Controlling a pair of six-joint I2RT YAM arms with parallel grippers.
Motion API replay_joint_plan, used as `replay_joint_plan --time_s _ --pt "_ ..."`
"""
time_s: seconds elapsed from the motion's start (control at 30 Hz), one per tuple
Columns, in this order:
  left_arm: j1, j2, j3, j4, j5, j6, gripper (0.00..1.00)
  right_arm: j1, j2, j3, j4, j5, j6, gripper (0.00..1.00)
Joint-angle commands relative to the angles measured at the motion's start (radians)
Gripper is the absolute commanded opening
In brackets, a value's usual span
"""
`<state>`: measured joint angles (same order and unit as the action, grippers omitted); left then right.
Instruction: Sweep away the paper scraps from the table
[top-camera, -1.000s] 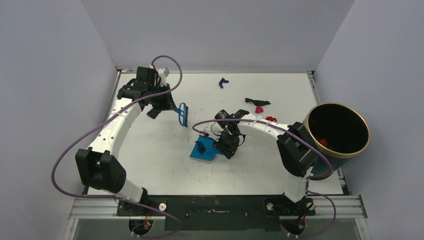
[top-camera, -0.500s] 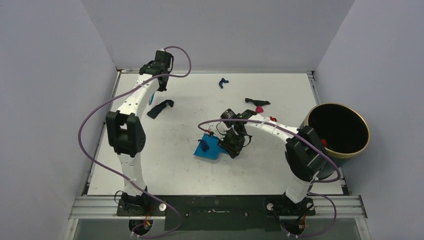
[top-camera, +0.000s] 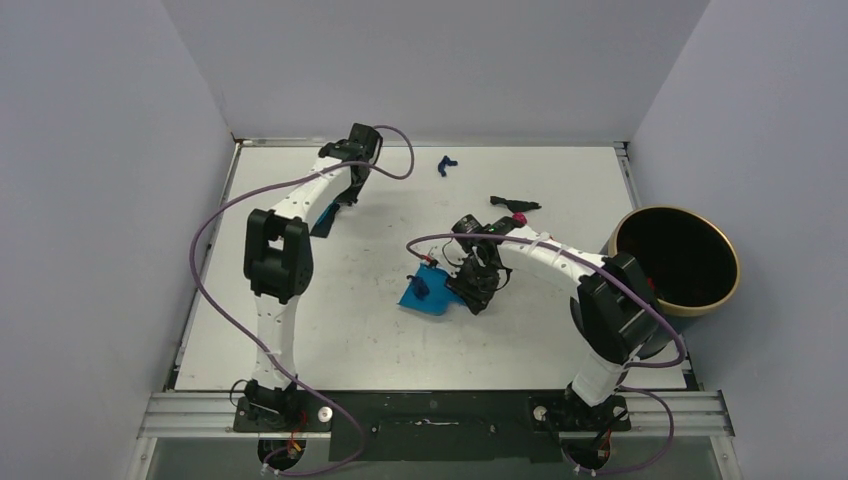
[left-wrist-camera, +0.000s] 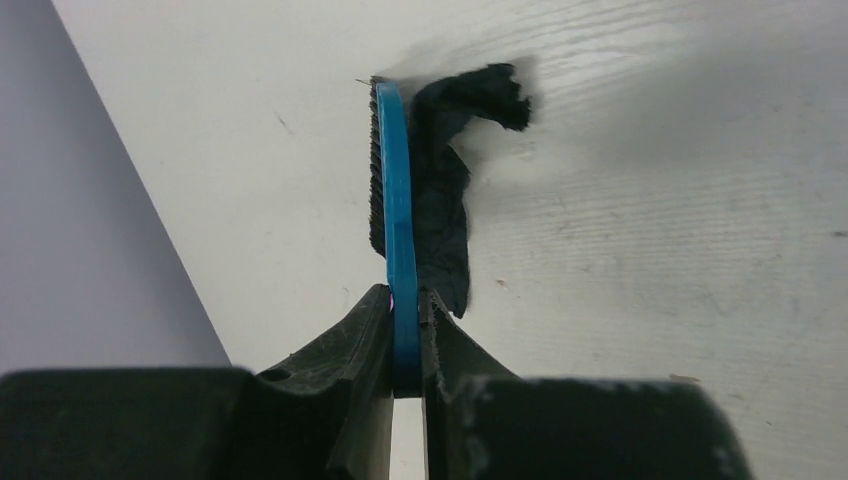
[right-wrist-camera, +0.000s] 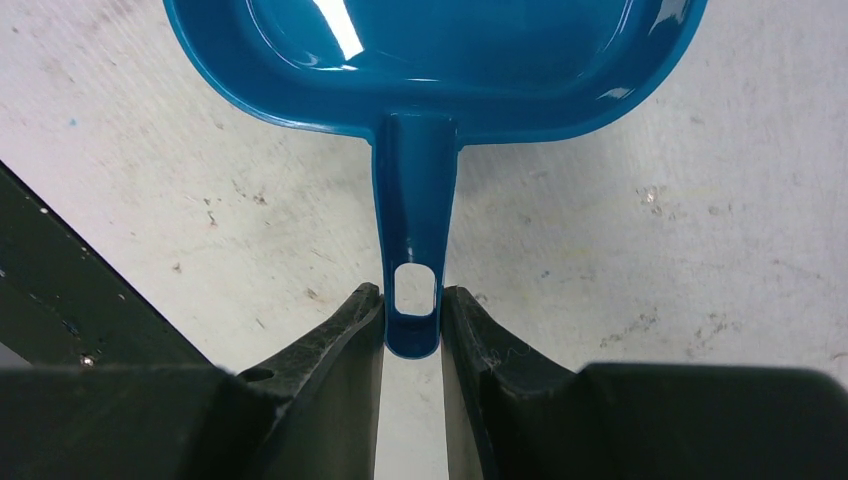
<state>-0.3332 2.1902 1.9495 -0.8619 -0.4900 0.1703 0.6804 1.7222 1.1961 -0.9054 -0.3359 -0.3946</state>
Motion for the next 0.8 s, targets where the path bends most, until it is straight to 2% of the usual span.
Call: replay_joint_plan --time_s 0.0,0.27,0.43,0.7,0.77 --pt "-0.075 -0.055 -0.017 -0.065 0.127 -0.018 0.00 -0.053 -0.070 -0.015 -0.013 0.018 0.001 0.05" --pt "-0.209 -0.183 -0.147 -0.135 0.406 -0.132 0.00 -0.099 -0.097 -0.078 0.011 0.102 -0.021 0.05" --pt "-0.282 -0.269 -0.179 -0.174 0.501 -0.204 0.00 -0.106 -0.099 -0.093 0.015 0.098 -0.012 0.05" --pt "-0.270 -0.469 -0.303 -0.062 0.752 -0.281 0.01 -0.100 -0.080 -0.086 0.020 0.079 -0.001 0.05" --pt "-0.246 -0.510 -0.338 -0.028 0.730 -0.308 0.01 -0.097 -0.076 -0.083 0.020 0.082 0.000 0.05"
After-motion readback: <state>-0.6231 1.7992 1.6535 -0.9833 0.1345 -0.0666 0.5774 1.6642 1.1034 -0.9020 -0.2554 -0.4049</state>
